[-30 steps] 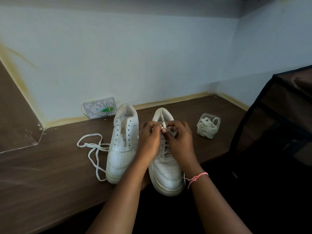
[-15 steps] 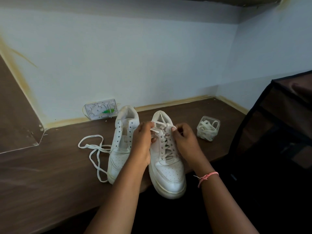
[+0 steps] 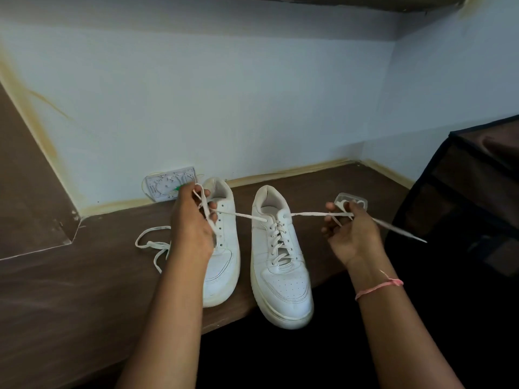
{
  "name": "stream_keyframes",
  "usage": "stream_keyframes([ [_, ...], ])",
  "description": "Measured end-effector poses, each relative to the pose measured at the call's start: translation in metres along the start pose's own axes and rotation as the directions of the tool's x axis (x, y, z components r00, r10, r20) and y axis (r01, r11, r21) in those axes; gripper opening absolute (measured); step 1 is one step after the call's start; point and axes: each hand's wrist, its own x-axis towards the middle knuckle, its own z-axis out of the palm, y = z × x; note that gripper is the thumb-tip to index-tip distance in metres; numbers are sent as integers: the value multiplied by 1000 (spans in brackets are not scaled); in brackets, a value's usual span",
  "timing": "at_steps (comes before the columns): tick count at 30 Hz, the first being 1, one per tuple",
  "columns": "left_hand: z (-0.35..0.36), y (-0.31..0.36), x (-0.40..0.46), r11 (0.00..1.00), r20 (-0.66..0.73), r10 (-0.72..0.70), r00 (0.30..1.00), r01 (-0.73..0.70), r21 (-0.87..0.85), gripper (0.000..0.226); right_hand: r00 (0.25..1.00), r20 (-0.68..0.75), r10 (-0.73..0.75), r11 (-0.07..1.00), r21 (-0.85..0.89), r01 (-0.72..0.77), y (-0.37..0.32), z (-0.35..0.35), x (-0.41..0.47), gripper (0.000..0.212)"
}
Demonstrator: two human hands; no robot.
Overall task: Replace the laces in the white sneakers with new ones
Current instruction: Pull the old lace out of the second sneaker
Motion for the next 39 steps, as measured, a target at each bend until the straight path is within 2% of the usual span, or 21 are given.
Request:
stream_keyframes([
  [1, -3, 4, 0, 989, -16, 31, 999, -28, 145, 21, 1000, -12, -29, 998, -54, 28, -4, -1, 0, 14],
  [3, -8, 4, -1, 894, -13, 146, 989, -126, 430, 9, 995, -23, -95, 965, -247, 86, -10, -1, 1, 15],
  [4, -11, 0, -1, 824, -2, 233, 972, -197, 531, 17, 995, -14, -100, 924, -373, 87, -13, -2, 1, 16],
  [5, -13, -4, -2, 702, 4, 340, 941, -256, 665, 29, 997, 4, -78, 854, -516, 69, -14, -4, -1, 19],
  [6, -15, -9, -2, 496, 27, 447, 894, -272, 825, 38, 998, 30, -47, 729, -682, 54, -15, -6, -5, 25],
  [7, -15, -13, -4, 270, 90, 520, 849, -264, 926, 43, 998, 49, -28, 527, -848, 56, -14, -8, -8, 32],
  [8, -14, -18, -6, 106, 184, 553, 813, -287, 952, 41, 997, 63, -53, 265, -961, 74, -12, -11, -11, 38],
  [9, -9, -21, -10, 21, 288, 545, 788, -356, 934, 36, 988, 90, -127, 5, -996, 91, -11, -12, -15, 40],
  [10, -4, -26, -14, 0, 391, 511, 766, -455, 891, 30, 964, 149, -220, -180, -977, 110, -9, -10, -20, 40],
  [11, 2, -34, -16, 4, 489, 460, 741, -552, 834, 27, 929, 233, -288, -251, -954, 162, -7, -5, -23, 36],
  [12, 7, -42, -21, -1, 570, 393, 722, -619, 785, 29, 894, 323, -311, -228, -938, 260, -5, 3, -28, 29],
  [13, 12, -51, -24, -19, 628, 324, 707, -659, 752, 33, 866, 403, -294, -145, -915, 377, -2, 11, -32, 21],
  [15, 17, -66, -29, -85, 679, 225, 699, -680, 728, 40, 808, 536, -245, 38, -828, 560, 12, 25, -37, 8],
  [16, 18, -71, -28, -108, 687, 194, 700, -681, 724, 42, 777, 581, -241, 59, -791, 609, 21, 28, -38, 11],
  [18, 16, -74, -25, -79, 698, 180, 693, -697, 713, 39, 728, 615, -302, 21, -760, 650, 39, 27, -33, 16],
  [21, 12, -72, -16, 27, 695, 196, 692, -713, 701, 33, 695, 610, -380, -36, -761, 648, 51, 25, -29, 22],
  [27, -1, -59, -1, 206, 702, 160, 694, -719, 664, 27, 642, 662, -385, -124, -727, 675, 55, 20, -26, 40],
  [29, -3, -58, -2, 204, 697, 180, 694, -719, 664, 26, 660, 667, -346, -83, -722, 687, 54, 15, -24, 47],
  [32, -3, -60, -4, 191, 691, 225, 687, -726, 660, 26, 654, 681, -329, -24, -698, 716, 50, 10, -20, 37],
  [35, -3, -63, -4, 187, 700, 262, 665, -746, 639, 28, 590, 724, -357, -116, -661, 741, 52, 14, -22, 26],
  [39, -3, -66, -6, 186, 699, 296, 650, -757, 626, 30, 576, 686, -444, -312, -721, 618, 60, 24, -29, 18],
])
